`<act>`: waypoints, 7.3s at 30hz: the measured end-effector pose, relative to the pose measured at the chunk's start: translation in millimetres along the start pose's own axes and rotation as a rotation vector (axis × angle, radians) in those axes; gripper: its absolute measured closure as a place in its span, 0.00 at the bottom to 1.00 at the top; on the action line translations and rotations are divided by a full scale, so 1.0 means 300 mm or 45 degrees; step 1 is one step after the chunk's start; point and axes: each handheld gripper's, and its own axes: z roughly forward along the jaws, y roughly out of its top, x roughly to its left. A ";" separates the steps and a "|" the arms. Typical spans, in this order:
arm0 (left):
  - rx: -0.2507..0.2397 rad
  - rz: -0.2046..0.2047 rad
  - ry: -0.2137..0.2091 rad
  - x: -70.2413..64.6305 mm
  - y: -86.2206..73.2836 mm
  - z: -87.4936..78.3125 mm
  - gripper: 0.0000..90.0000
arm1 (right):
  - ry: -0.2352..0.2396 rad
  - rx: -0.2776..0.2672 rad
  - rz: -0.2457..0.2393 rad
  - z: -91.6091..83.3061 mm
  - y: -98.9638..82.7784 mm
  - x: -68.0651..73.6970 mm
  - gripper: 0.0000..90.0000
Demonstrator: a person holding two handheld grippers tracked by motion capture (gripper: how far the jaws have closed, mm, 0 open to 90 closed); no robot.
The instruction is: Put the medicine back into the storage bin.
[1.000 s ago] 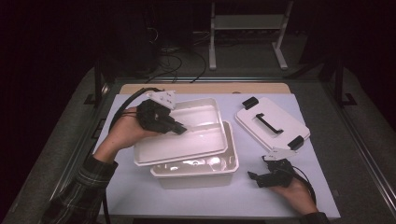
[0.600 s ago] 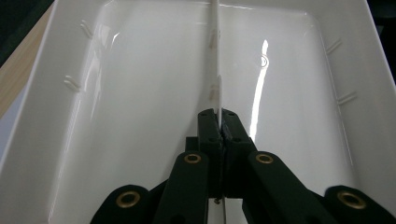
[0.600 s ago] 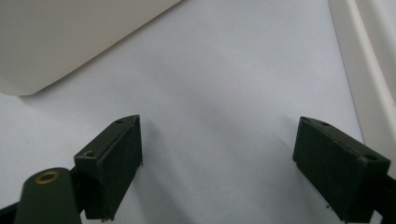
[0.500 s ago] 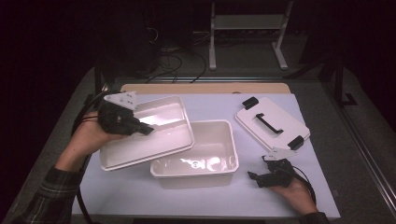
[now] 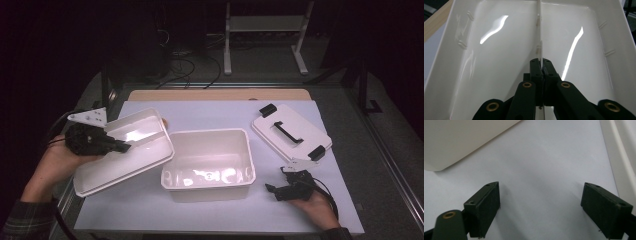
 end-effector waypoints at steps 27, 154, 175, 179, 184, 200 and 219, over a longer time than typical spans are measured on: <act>0.072 -0.170 0.079 0.066 -0.270 0.168 0.98 | 0.000 -0.001 0.000 0.000 0.000 0.000 0.17; 0.461 -0.380 0.215 0.561 0.048 0.733 0.21 | 0.002 -0.001 0.002 0.000 0.000 -0.001 0.17; 0.436 -0.387 0.189 0.558 0.060 0.660 0.22 | 0.003 -0.002 0.003 0.000 -0.001 -0.001 0.17; 0.424 -0.380 0.180 0.548 0.069 0.624 0.22 | 0.002 -0.001 0.003 0.000 0.000 -0.001 0.17; 0.412 -0.370 0.173 0.529 0.081 0.568 0.22 | 0.002 -0.001 0.003 0.000 0.000 -0.001 0.17; 0.401 -0.292 0.167 0.442 0.164 0.418 0.22 | 0.001 0.000 0.000 -0.001 -0.001 -0.001 0.17; 0.327 -0.108 0.105 0.273 0.264 0.282 0.22 | 0.002 -0.002 0.002 0.000 0.000 0.000 0.17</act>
